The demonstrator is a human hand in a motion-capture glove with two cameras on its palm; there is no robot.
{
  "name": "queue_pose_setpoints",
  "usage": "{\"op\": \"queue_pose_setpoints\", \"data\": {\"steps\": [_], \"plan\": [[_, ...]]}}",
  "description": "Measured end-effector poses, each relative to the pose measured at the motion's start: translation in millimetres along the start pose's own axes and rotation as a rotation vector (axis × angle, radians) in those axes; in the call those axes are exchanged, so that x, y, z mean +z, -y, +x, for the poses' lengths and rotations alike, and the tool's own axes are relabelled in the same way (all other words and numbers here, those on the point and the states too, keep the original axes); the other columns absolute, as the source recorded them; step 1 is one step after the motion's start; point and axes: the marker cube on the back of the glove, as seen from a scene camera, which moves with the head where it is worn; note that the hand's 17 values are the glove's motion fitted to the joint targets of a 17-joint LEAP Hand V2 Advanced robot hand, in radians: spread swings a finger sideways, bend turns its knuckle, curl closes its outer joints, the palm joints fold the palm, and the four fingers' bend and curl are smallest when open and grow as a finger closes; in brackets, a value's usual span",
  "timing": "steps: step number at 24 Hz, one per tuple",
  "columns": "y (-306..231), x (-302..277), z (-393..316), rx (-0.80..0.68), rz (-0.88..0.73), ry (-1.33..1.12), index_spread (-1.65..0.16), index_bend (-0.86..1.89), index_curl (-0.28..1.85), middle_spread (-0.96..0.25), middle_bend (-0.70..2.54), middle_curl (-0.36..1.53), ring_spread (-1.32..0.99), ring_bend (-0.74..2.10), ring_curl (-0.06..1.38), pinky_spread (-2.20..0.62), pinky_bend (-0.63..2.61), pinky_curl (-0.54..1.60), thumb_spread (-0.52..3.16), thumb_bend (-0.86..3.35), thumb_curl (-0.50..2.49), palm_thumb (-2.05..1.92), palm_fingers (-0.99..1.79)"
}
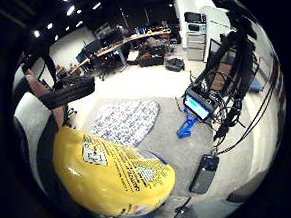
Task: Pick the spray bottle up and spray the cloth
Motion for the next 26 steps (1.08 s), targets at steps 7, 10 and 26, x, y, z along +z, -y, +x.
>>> {"op": "queue_pose_setpoints", "data": {"steps": [7,10,26], "plan": [[-9,41,-24,-0.037,-0.194,-0.068,-0.32,0.17,0.52,-0.19,0.50,0.52,-0.23,0.60,0.48,-0.20,0.52,0.37,0.05,-0.03,0.77,1.08,1.25],[-15,62,-30,-0.053,-0.271,-0.100,-0.32,0.17,0.52,-0.19,0.50,0.52,-0.23,0.60,0.48,-0.20,0.51,0.37,0.05,-0.03,0.78,1.08,1.26],[-35,159,-17,-0.148,-0.691,-0.543,-0.32,0.17,0.54,-0.19,0.51,0.52,-0.23,0.60,0.48,-0.19,0.51,0.38,0.04,-0.03,0.79,1.08,1.25]]}}
